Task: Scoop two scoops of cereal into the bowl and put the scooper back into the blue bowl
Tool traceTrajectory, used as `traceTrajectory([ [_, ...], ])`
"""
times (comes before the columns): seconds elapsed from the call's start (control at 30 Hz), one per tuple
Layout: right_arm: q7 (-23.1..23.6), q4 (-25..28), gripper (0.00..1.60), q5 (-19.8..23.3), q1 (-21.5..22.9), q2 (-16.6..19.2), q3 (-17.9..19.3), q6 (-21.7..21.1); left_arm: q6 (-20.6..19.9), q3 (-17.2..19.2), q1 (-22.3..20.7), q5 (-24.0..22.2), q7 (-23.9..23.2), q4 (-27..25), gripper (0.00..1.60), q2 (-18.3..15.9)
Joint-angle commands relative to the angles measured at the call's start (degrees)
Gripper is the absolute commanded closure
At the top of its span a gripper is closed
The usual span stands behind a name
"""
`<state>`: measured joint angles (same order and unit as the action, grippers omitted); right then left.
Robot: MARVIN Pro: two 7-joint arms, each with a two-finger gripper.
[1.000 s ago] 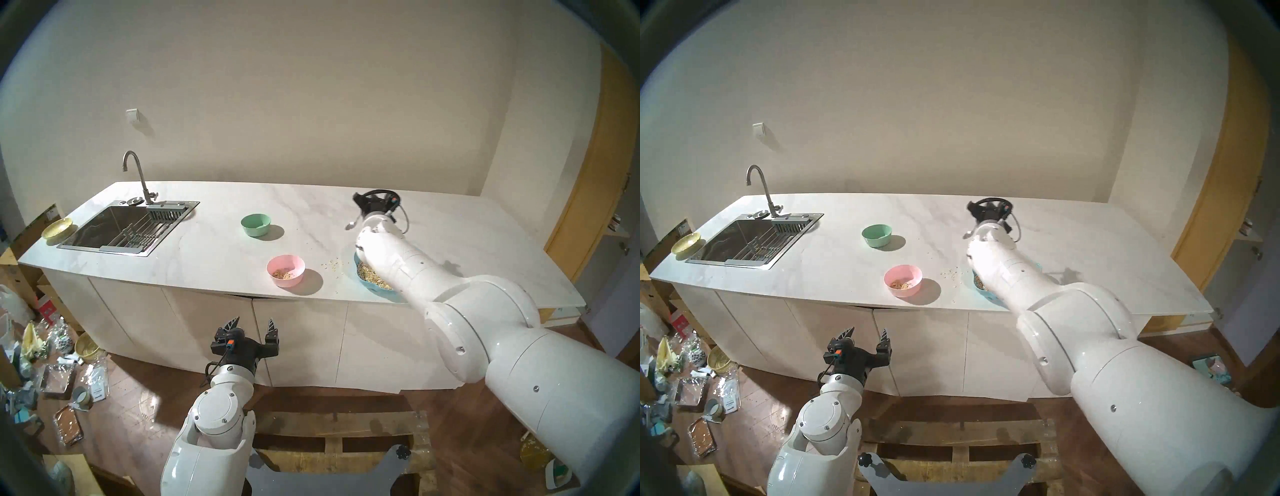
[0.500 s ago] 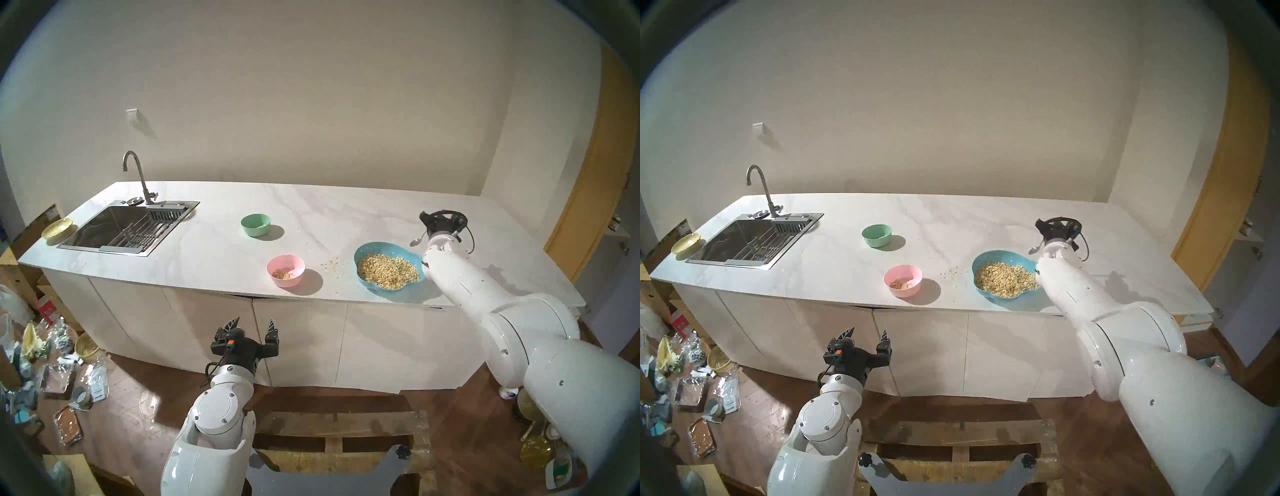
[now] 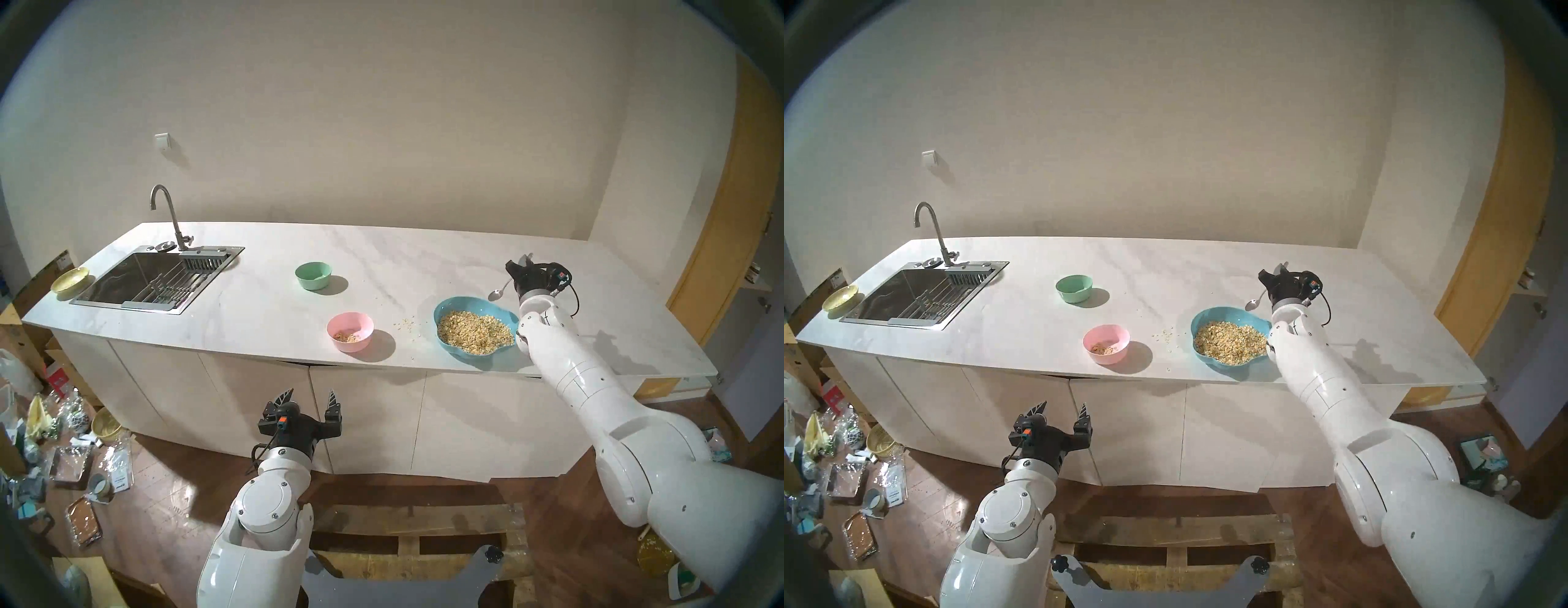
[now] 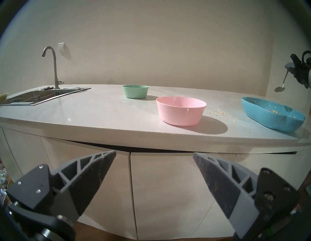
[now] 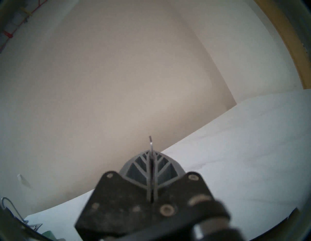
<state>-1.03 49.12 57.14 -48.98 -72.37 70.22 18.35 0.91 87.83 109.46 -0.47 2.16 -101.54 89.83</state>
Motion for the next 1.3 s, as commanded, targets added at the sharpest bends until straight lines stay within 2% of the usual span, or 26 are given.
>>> traceTrajectory([
  [0.0,-3.4,7.1,1.60,-0.2,-1.7,2.4,0.6,-2.5,0.4,-0.1,-0.3,-0.1,-0.2,-1.6,0.00,0.0],
  [0.03,-3.4,7.1,1.60,-0.2,-1.7,2.4,0.6,-2.5,0.4,-0.1,-0.3,-0.1,-0.2,-1.6,0.00,0.0],
  [0.07,-5.4,10.4,1.60,-0.7,-3.8,3.4,0.4,-3.4,0.4,-0.1,-0.3,-0.1,-0.3,-1.6,0.00,0.0],
  [0.17,-9.3,16.0,1.60,-0.9,-7.6,5.2,0.1,-5.1,0.3,-0.1,-0.2,-0.2,-0.3,-1.7,0.00,0.0],
  [0.2,-11.0,18.4,1.60,-0.6,-8.8,5.8,0.1,-6.0,0.3,-0.1,-0.2,-0.2,-0.3,-1.7,0.00,0.0],
  [0.23,-13.8,23.2,1.60,-0.3,-11.4,7.1,0.1,-7.9,0.3,-0.1,-0.2,-0.2,-0.3,-1.8,0.00,-0.1],
  [0.3,-13.7,22.3,1.60,-0.3,-11.1,6.9,-0.1,-7.4,0.3,-0.1,-0.2,-0.2,-0.3,-1.8,0.00,-0.1],
  [0.4,-16.3,26.5,1.60,0.1,-13.5,8.0,-0.1,-9.2,0.3,-0.1,-0.2,-0.2,-0.3,-1.8,0.00,-0.1],
  [0.63,-16.8,27.2,1.60,-0.4,-13.8,7.9,-1.0,-9.6,0.3,-0.1,-0.2,-0.2,-0.3,-1.8,0.00,-0.1],
  [1.27,-16.0,23.8,1.60,-1.5,-11.2,6.2,-3.3,-9.5,0.3,-0.1,-0.2,-0.2,-0.3,-1.8,0.00,-0.1],
])
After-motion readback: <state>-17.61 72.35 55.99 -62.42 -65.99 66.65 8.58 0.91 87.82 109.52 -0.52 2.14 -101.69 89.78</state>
